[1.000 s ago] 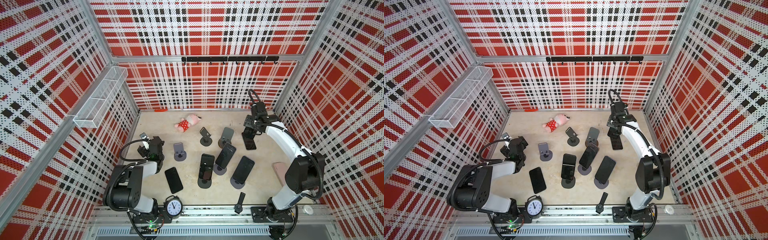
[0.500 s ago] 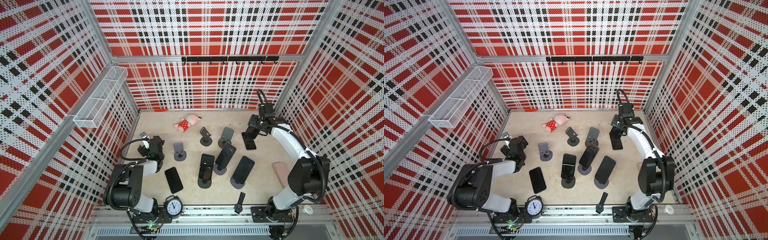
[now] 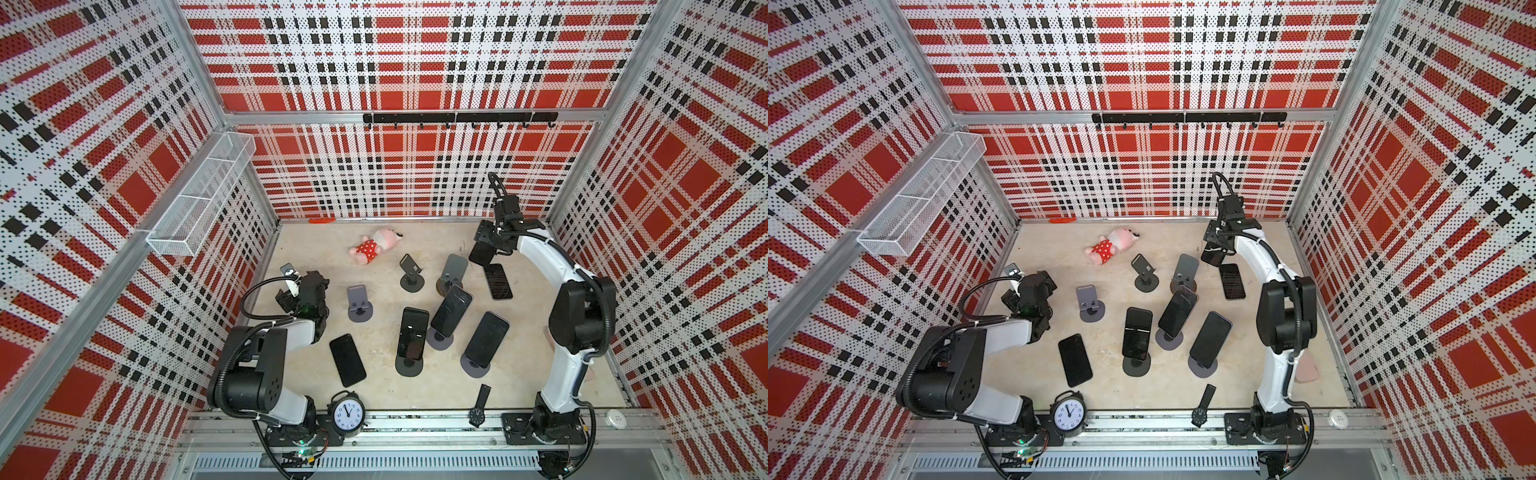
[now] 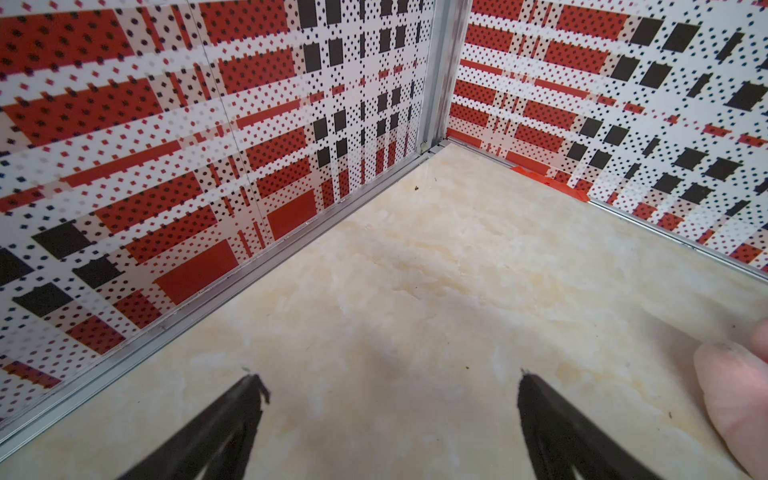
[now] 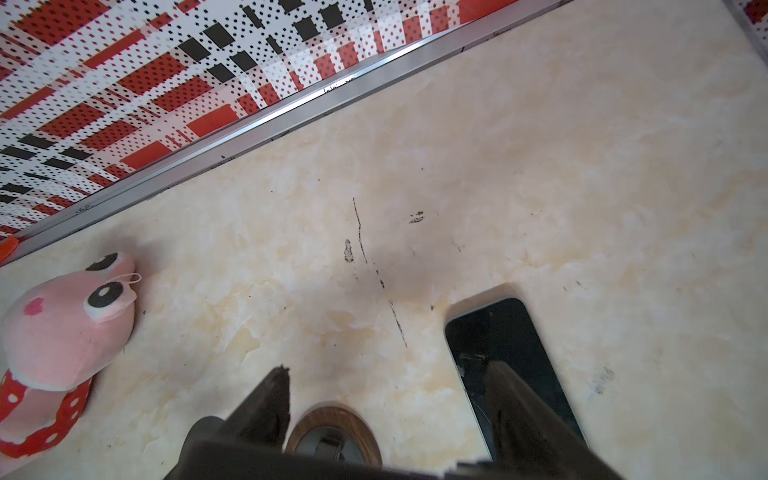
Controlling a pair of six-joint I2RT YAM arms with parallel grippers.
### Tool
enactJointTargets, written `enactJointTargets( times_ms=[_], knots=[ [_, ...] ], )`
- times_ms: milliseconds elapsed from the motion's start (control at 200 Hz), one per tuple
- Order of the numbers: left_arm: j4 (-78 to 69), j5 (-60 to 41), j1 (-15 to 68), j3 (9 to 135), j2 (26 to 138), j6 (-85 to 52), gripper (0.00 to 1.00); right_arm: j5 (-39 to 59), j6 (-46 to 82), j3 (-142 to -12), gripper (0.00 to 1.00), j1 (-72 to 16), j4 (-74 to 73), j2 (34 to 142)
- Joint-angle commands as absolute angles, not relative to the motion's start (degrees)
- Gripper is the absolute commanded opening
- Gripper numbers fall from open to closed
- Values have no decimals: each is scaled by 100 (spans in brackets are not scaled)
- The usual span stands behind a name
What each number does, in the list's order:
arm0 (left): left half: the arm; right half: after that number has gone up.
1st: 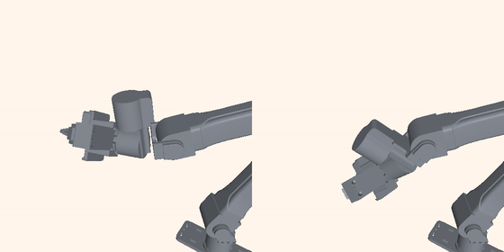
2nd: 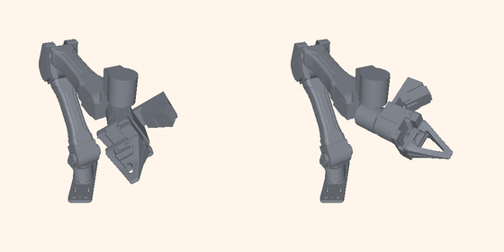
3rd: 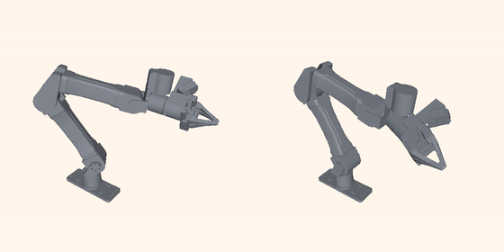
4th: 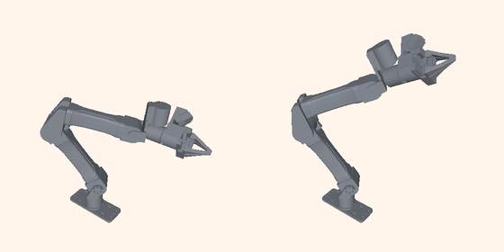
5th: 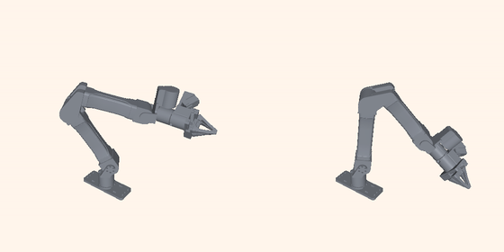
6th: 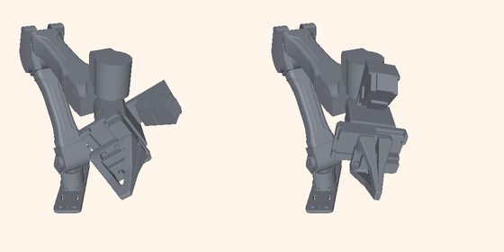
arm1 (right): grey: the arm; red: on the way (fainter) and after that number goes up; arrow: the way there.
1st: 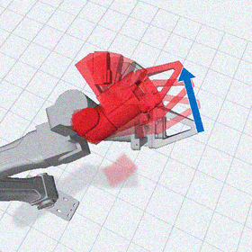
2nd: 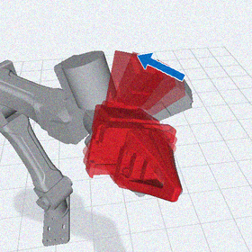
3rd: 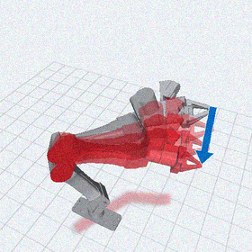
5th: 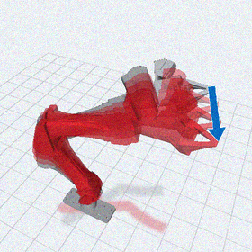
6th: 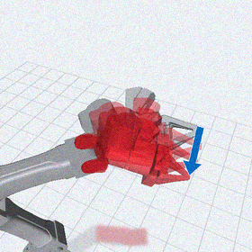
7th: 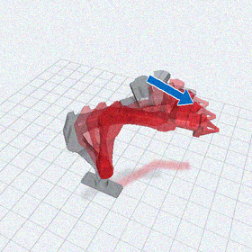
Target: Remove the phone from the phone stand
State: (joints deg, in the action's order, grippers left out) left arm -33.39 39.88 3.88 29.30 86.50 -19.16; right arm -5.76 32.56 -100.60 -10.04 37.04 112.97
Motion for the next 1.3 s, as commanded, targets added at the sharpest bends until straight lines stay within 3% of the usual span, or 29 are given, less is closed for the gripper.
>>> enactJointTargets(
  times_ms=[0,1298],
  knots=[
    [-3296,4045,327,2969,8600,-1987,98,-461,3260,-10649,69,-1109,3929,11662],
    [-3202,4132,255,3011,8622,-2090,98,-73,2988,-12243,69,-1065,4979,13913]
  ],
)
